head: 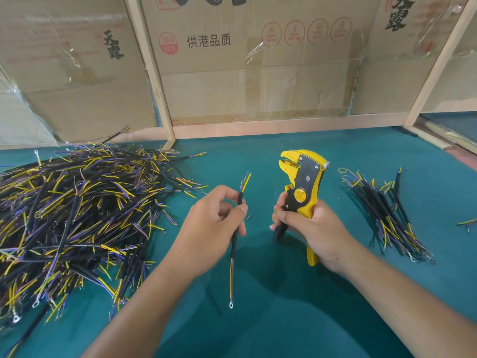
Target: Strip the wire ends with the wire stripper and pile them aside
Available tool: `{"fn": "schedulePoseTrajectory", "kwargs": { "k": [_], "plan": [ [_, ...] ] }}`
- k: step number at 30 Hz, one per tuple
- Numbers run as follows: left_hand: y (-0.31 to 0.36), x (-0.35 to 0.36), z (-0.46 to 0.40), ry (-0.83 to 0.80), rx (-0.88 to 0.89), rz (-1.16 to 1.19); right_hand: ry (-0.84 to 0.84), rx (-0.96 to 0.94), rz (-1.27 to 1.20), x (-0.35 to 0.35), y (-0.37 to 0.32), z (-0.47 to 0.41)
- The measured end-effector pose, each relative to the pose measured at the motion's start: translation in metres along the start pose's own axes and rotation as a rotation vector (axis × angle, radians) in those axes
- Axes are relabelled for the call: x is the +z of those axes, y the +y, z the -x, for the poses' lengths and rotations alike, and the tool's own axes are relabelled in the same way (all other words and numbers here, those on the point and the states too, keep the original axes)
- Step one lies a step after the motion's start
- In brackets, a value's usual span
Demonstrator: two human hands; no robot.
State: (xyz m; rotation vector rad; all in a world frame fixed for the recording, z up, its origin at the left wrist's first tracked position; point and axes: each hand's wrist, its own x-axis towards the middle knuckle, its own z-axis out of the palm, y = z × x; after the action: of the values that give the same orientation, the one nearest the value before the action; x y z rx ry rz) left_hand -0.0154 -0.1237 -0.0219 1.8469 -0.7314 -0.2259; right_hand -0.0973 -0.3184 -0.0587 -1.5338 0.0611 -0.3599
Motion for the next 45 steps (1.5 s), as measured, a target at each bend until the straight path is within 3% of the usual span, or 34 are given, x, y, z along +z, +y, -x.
{"fn": "schedulePoseTrajectory", "kwargs": {
  "k": [13, 22, 45],
  "plan": [
    [0.007, 0.001, 0.004, -0.058, -0.090, 0.287, -0.020, 0.007, -0.127, -0.001, 0.004, -0.001],
    [0.009, 0.003, 0.007, -0.111, -0.009, 0.169, 0.013, 0.029, -0.145, 0.000, 0.003, -0.002],
    [0.009, 0.011, 0.012, -0.221, 0.009, 0.284, -0.030, 0.012, -0.111, 0.005, -0.003, 0.003]
  ]
}}
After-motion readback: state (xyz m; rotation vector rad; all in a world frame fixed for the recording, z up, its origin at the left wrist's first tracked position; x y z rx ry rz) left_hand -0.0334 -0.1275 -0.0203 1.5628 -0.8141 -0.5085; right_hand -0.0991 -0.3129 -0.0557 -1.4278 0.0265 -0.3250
